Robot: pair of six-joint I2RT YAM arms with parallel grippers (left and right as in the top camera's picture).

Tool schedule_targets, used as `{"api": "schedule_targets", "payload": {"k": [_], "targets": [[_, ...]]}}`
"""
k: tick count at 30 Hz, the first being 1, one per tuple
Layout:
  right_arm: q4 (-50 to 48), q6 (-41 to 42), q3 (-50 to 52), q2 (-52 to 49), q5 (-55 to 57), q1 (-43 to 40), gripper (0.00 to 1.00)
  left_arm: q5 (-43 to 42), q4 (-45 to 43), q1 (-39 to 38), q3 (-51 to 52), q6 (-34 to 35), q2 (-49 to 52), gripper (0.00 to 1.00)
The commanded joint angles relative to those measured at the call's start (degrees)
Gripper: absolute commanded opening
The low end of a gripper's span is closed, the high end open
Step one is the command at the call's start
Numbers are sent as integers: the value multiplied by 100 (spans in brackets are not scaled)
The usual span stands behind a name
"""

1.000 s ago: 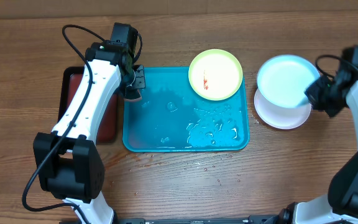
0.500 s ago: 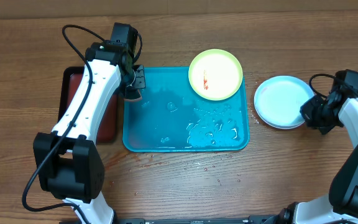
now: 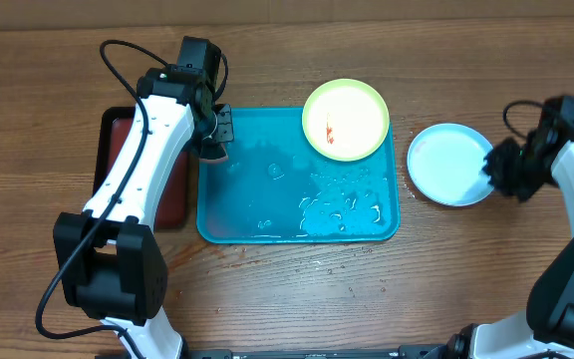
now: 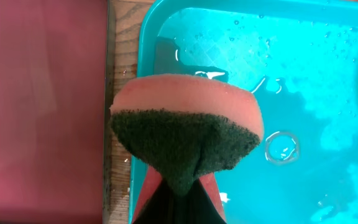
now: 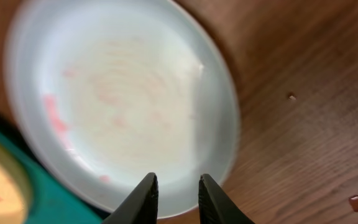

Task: Clean dirty plates on tray and stack at the side
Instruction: 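Release the plate and grip the yellow-green plate's rim with the right gripper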

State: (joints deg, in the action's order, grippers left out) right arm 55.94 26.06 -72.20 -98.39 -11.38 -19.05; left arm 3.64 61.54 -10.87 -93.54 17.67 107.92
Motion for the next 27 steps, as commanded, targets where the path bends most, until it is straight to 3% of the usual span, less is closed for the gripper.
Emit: {"api": "schedule_targets", "payload": {"k": [1, 7, 15, 24, 27], "targets": [[85, -352, -699, 44, -417, 398, 28, -35, -4, -50, -96, 33, 9, 4], [-625, -120, -881, -7, -584, 1486, 29, -35, -4, -50, -96, 33, 9, 5], [-1178, 1084, -881, -632, 752, 2802, 28, -72, -2, -50, -96, 33, 9, 4], [-1394, 1467, -881, -1637, 949, 3067, 27, -72, 13, -50, -96, 31, 9, 4], [-1458, 1445, -881, -1871, 732, 3067, 19, -72, 15, -50, -96, 31, 9, 4]]}}
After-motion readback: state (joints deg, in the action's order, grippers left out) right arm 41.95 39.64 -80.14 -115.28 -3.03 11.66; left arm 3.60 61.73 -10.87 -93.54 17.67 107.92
